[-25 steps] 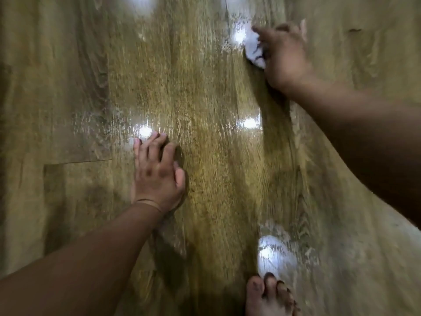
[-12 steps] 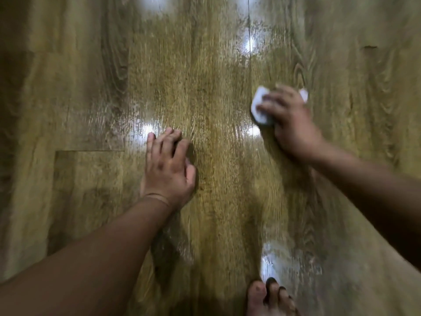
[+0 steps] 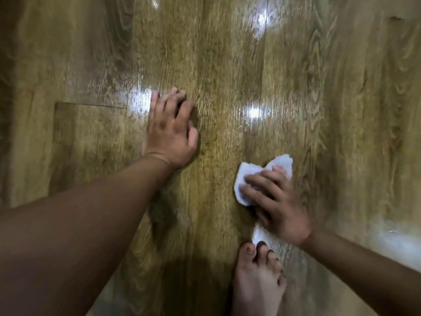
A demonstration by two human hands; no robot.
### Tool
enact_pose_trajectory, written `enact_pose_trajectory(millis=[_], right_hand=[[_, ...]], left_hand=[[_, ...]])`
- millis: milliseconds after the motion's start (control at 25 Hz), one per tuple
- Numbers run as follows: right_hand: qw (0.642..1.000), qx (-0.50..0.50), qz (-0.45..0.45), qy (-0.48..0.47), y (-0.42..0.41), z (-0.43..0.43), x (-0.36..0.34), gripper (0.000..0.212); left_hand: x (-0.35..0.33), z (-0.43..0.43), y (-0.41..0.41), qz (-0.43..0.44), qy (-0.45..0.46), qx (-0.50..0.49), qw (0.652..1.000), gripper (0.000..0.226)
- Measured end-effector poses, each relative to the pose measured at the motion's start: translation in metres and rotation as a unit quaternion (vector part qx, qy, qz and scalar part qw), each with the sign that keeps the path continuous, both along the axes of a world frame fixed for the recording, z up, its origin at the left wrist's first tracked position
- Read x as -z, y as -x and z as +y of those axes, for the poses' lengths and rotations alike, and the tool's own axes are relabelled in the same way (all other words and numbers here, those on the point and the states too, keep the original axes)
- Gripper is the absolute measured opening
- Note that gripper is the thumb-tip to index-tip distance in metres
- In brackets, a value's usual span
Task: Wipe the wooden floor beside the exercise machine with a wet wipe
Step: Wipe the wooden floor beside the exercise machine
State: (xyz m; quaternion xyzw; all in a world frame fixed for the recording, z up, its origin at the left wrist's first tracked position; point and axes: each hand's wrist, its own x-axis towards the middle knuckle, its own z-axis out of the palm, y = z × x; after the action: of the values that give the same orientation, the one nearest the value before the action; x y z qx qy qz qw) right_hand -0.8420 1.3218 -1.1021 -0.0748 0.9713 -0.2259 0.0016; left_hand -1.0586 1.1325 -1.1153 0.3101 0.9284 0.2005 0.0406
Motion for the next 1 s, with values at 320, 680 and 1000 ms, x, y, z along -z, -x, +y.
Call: enact_pose_trajectory(millis=[320, 680, 1000], right_hand=[[0.985, 0.142, 0.038, -0.094, 0.194, 0.109, 0.005, 0.042], [0.998, 0.041, -0.031, -0.039, -0.004, 0.047, -0.007, 0.038], [0.946, 0.296, -0.048, -0.121, 0.211, 0.171, -0.011, 0.046]], left_hand=[[-0.002, 0.001, 0.0, -0.004, 0.005, 0.009, 1.0, 0.043], [-0.001, 0.001, 0.002, -0.011, 0.01, 0.01, 1.0, 0.042], [-0.024, 0.017, -0.007, -0.072, 0.091, -0.047, 0.992, 0.048]])
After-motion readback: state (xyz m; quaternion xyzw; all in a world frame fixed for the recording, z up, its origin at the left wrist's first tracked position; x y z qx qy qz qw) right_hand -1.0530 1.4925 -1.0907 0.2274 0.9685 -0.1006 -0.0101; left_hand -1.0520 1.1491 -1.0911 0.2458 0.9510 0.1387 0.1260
